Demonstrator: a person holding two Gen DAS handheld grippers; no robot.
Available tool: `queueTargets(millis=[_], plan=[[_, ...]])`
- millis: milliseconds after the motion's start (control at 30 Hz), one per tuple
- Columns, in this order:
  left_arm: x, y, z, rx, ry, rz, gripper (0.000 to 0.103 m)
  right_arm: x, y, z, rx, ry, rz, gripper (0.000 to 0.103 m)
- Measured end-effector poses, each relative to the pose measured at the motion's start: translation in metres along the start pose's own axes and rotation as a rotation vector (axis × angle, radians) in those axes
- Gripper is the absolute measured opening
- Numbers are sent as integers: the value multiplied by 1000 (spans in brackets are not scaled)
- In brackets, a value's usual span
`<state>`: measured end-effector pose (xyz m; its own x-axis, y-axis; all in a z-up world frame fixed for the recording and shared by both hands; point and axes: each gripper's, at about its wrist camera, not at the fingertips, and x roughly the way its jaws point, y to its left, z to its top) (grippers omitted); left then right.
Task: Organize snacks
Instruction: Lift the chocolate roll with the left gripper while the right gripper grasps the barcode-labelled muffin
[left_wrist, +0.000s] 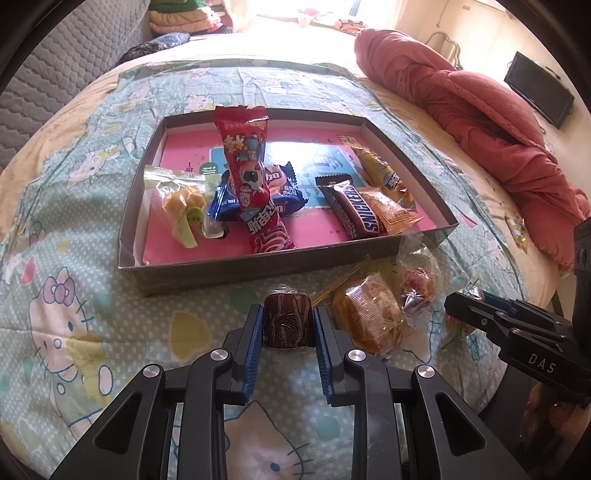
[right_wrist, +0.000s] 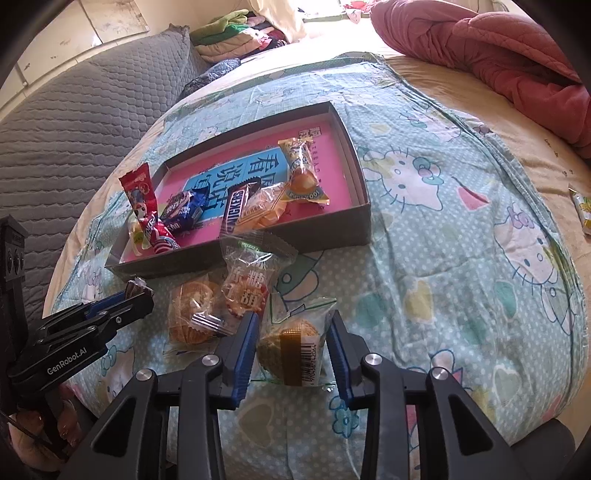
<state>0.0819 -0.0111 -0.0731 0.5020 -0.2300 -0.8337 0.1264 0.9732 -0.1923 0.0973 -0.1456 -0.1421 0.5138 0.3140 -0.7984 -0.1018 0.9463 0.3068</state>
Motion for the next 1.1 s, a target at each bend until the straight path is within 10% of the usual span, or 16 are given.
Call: queueTargets(millis=[1100], plan=[[-27,-13,2,20,-38,23,25,5,-19,-4,81,43,89,35]])
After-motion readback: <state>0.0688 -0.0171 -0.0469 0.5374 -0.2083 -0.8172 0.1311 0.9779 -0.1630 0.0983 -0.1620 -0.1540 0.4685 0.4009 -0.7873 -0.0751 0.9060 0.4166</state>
